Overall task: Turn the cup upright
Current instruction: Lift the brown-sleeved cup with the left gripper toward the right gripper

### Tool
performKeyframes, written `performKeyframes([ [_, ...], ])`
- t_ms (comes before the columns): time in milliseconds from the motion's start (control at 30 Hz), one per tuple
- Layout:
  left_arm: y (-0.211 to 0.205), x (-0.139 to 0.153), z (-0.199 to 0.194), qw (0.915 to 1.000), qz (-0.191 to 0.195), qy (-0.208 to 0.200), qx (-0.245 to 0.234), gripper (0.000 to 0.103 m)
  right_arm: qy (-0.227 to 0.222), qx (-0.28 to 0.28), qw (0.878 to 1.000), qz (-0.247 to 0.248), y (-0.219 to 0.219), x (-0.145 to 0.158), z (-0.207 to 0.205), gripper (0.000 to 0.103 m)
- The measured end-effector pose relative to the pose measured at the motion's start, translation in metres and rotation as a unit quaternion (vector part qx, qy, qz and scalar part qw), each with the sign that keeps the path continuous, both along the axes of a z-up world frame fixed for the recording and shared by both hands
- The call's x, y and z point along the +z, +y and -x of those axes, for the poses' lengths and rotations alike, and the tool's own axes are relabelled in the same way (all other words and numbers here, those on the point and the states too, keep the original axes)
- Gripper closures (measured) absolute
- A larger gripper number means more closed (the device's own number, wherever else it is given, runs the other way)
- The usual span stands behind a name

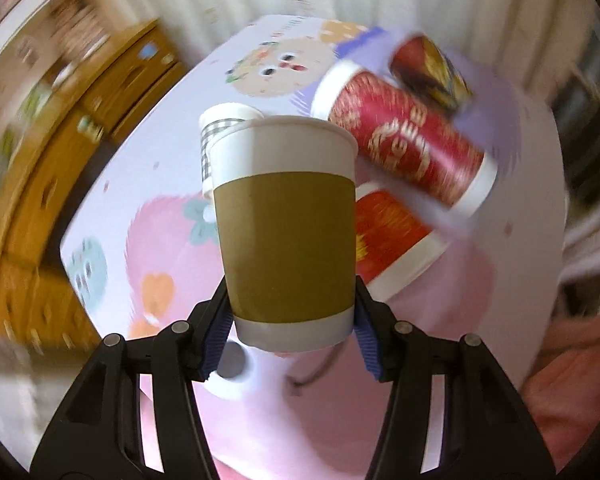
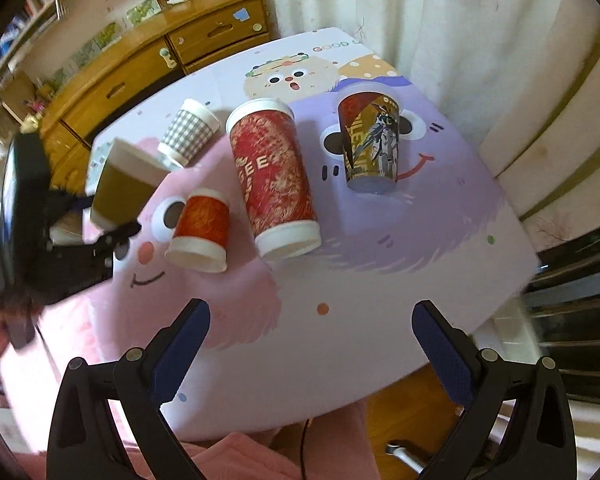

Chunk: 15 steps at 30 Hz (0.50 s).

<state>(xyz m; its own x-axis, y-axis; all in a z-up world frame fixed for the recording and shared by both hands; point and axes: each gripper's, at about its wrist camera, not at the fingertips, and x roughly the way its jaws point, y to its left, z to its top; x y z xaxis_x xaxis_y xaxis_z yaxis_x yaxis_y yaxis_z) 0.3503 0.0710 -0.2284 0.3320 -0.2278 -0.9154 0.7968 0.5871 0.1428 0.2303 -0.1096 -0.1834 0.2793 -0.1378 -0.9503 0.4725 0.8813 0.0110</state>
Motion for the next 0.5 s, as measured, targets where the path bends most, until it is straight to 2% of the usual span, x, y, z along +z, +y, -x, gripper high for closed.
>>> performKeyframes([
  [100,-0.001,0.014,0.019,0.9963,0.025,0.024,0.079,0.051,0.006,-0.005,0.998,-0.055,-0.035,-0.003,-0.002,0.0],
  [167,-0.005,0.019,0.038,0.9901,0.045,0.036,0.128,0.051,0.003,-0.006,0.996,-0.089,-0.055,-0.002,-0.003,0.0],
  [200,-0.006,0.02,0.05,0.9876,0.048,0.042,0.144,0.051,0.014,-0.017,0.998,-0.06,-0.063,-0.002,-0.003,0.0],
  [233,-0.011,0.018,0.055,0.984,0.051,0.048,0.164,0.051,0.018,-0.015,0.997,-0.07,-0.072,-0.001,-0.003,0.0],
  [267,-0.013,0.016,0.066,0.9776,0.059,0.063,0.192,0.051,0.02,-0.014,0.996,-0.083,-0.082,-0.001,-0.003,0.0],
  [400,-0.021,0.009,0.098,0.955,0.109,0.116,0.25,0.051,0.021,-0.029,0.988,-0.152,-0.114,-0.004,0.002,0.0],
  [500,-0.031,-0.003,0.122,0.9407,0.127,0.137,0.283,0.051,0.037,-0.047,0.977,-0.206,-0.127,-0.018,0.006,0.0],
])
